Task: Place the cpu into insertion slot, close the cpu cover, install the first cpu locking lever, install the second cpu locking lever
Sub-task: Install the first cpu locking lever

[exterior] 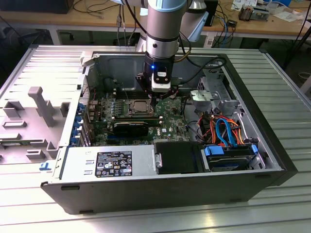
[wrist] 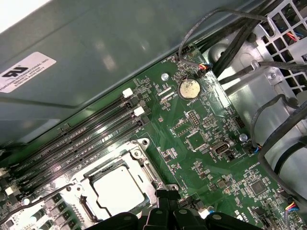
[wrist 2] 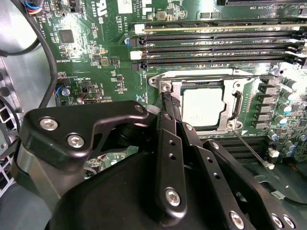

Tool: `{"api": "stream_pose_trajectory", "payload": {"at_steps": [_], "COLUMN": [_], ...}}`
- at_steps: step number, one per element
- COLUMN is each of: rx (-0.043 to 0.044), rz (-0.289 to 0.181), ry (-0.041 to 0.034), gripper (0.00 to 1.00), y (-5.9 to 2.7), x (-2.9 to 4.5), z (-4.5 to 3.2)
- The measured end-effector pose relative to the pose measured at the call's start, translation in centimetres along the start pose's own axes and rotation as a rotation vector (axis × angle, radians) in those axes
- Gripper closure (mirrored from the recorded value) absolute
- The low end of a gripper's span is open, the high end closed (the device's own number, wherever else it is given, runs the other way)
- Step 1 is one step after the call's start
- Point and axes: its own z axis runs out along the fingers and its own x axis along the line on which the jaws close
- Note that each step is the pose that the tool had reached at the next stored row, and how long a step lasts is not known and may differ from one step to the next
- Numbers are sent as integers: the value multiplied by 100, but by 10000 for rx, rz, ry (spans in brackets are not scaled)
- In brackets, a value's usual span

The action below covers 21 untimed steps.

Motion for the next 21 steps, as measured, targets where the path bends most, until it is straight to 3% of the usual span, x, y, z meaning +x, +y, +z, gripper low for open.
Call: {"api": "stream_pose_trajectory", "payload": {"at_steps": [21], "rx": [2], "rz": [-155], "ry": [-6], "gripper": [89], "y": [0], "x": [0], "z": [0]}}
